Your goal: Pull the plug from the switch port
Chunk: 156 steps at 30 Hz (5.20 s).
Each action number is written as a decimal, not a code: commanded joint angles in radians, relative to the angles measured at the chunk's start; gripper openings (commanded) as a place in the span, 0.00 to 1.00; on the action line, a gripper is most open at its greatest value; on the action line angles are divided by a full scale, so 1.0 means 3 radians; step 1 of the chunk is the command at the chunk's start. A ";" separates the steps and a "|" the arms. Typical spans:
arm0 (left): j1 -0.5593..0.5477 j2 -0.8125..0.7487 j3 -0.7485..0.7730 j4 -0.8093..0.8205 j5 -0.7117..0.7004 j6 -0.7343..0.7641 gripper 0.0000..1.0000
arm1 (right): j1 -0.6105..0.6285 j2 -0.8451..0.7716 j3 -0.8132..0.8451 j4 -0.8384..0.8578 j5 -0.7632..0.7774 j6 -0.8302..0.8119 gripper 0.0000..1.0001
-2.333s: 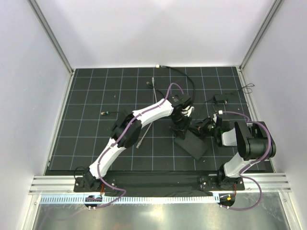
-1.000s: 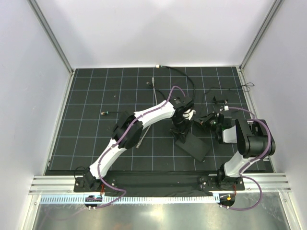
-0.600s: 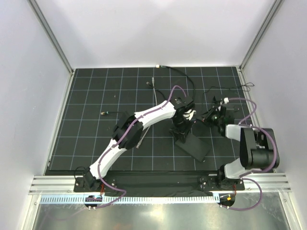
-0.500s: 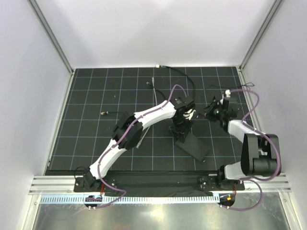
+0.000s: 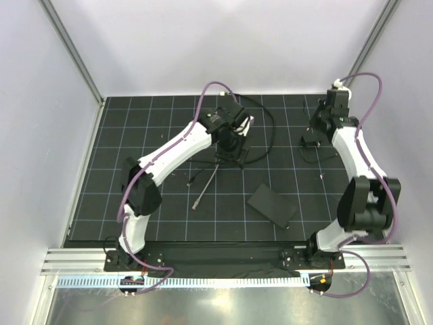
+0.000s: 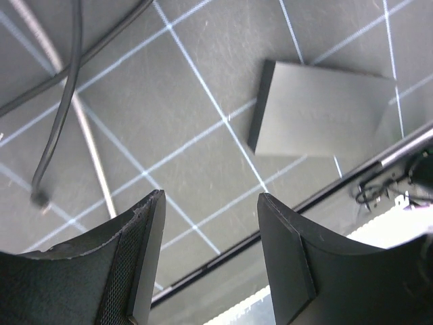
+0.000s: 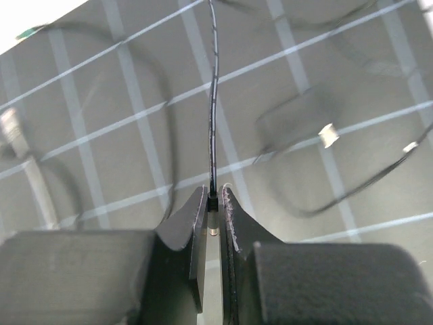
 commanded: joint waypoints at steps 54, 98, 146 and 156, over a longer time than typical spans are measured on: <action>-0.0082 -0.0324 -0.1036 0.0323 0.0695 -0.0174 0.23 | 0.1066 -0.0388 -0.0460 -0.1268 -0.0863 -0.0686 0.52; -0.0451 0.1379 0.0420 0.0257 0.0413 -0.0220 0.00 | 0.0764 -0.0347 -0.1590 -0.0971 -0.1138 0.0193 0.02; 0.0071 -0.0349 -0.2258 0.1751 0.1569 -0.2194 0.00 | 0.0283 0.0374 -0.1233 -0.0332 -0.1548 -0.0057 0.31; -0.0108 -0.0298 -0.2416 0.1648 0.1513 -0.2229 0.00 | 0.0278 0.0501 -0.1069 -0.0342 -0.1497 -0.0113 0.30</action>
